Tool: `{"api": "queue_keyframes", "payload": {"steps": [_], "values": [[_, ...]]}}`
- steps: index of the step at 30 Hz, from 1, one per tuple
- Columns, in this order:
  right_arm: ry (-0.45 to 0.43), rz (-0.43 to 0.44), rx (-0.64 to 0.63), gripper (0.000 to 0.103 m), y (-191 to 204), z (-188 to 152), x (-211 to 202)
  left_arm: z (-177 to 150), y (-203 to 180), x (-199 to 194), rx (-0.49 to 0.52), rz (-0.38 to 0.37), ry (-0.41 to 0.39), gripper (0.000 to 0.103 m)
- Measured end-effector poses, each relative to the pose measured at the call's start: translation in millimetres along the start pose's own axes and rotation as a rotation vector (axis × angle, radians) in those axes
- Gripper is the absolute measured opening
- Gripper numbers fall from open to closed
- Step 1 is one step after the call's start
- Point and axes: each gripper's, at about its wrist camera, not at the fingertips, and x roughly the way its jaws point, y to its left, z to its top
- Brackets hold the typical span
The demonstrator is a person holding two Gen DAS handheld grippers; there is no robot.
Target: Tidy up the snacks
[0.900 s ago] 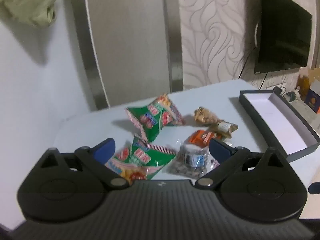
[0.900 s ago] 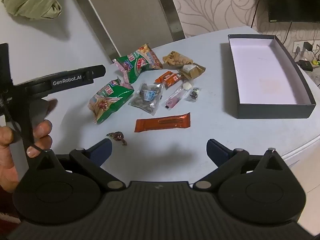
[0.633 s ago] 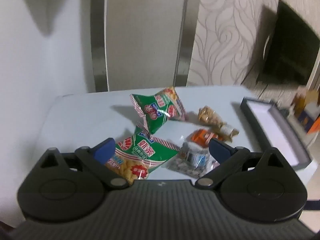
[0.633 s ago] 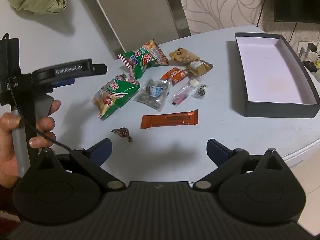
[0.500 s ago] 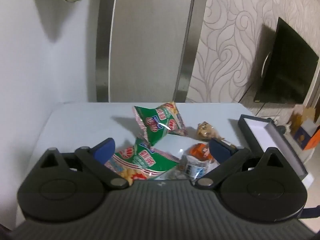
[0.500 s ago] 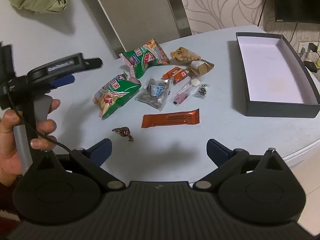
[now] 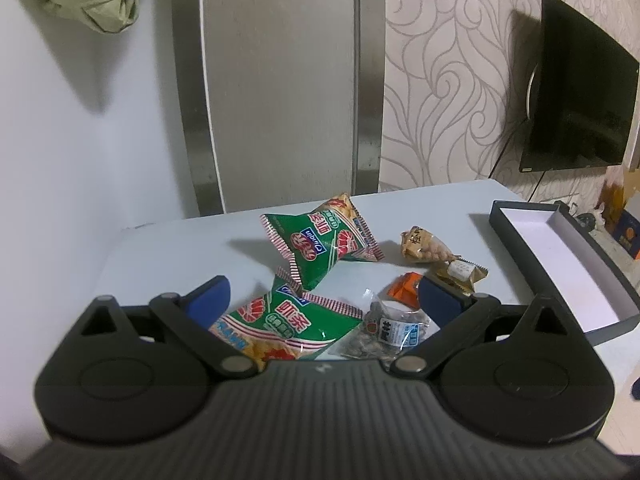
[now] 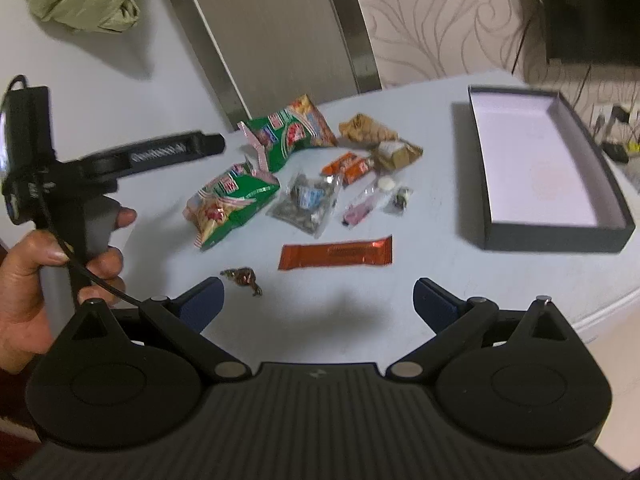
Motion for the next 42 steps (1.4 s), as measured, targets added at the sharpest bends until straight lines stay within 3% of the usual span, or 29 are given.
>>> {"api": "queue_keyframes", "payload": {"steps": [5, 19, 28, 33, 42], "values": [[-0.028, 0.003, -0.024, 0.102, 7.2, 5.1, -4.1, -1.1, 4.2, 3.3, -0.008, 0.017, 0.012, 0.102], [0.005, 0.04, -0.072, 0.102, 22.8, 0.5, 6.5, -7.7, 15.7, 1.1, -0.016, 0.051, 0.032, 0.102], [-0.019, 0.019, -0.063, 0.102, 16.3, -0.5, 3.6, -2.9, 15.9, 4.5, -0.057, 0.081, 0.061, 0.102], [-0.022, -0.011, -0.055, 0.102, 12.3, -0.2, 1.5, -3.7, 13.1, 8.3, -0.011, 0.072, 0.073, 0.101], [-0.024, -0.022, -0.058, 0.102, 11.3, 1.5, 2.4, -3.4, 13.6, 7.9, -0.007, 0.075, 0.019, 0.101]]}}
